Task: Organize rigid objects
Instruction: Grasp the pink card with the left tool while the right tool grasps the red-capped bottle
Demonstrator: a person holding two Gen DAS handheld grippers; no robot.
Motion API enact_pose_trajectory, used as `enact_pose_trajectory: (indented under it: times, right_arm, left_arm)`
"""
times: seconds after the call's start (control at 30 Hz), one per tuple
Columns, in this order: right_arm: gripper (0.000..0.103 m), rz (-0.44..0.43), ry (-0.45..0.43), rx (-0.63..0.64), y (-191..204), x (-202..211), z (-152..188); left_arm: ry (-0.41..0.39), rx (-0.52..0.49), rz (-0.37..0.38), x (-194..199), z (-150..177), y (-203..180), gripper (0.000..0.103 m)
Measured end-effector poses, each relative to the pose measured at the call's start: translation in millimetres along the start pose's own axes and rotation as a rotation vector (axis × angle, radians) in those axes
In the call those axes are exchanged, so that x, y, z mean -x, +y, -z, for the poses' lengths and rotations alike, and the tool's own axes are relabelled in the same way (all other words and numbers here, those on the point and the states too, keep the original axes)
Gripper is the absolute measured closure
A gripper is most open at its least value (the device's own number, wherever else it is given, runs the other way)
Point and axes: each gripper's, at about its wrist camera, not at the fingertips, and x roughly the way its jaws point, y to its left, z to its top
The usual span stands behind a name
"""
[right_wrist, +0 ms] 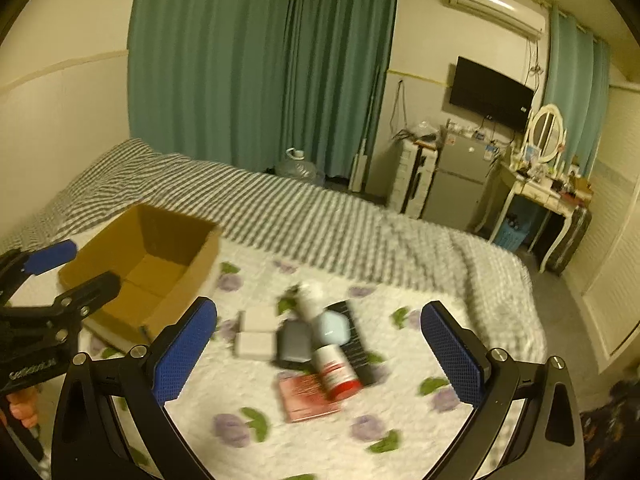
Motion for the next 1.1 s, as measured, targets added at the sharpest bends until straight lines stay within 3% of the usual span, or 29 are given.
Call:
enact_pose_trajectory:
  times: [0.13,0.23,0.53,0.7,0.8,0.87,0.93,1.03,1.1]
  right_arm:
    - [0.000,0.008,0.026,0.055,-30,-4,-7]
    - [0.003,-0.025,0.066,0.052,-47,-18,2]
    - [0.019,-0.119,0.236,0.075,-54,-113,71]
    - [0.033,-0.182,0.305,0.088,-40,-167,100]
    - [0.055,-0.189,0.312,0.114,-29,-186,111]
    - [0.065,-0.145,0.316,0.192,-14,-192,120]
    - [0.065,-0.096,0.297,0.262,-4,-191,127]
    - [0.066,-0.146,0.291,0.221,-18,-186,126]
    - [0.066,-0.199,0.298,0.118,-43,-182,122]
  left_arm:
    - [0.037,0.018,-0.003,-11,-4,-27,0.023]
    - [0.083,-0.008,0.039,-29,2,-55,0.023]
    - [0.229,-0.071,-0.011,-105,55,-84,0.023]
    - [0.274,-0.090,-0.035,-130,73,-85,0.023]
    - [0.287,-0.107,-0.039,-142,79,-85,0.023]
    - [0.304,-0.100,-0.025,-149,83,-83,0.023]
    - [0.315,-0.102,0.007,-152,86,-84,0.023]
    - [0.326,-0.092,0.076,-153,87,-90,0.023]
    - [0.344,-0.104,0.117,-155,89,-97,0.023]
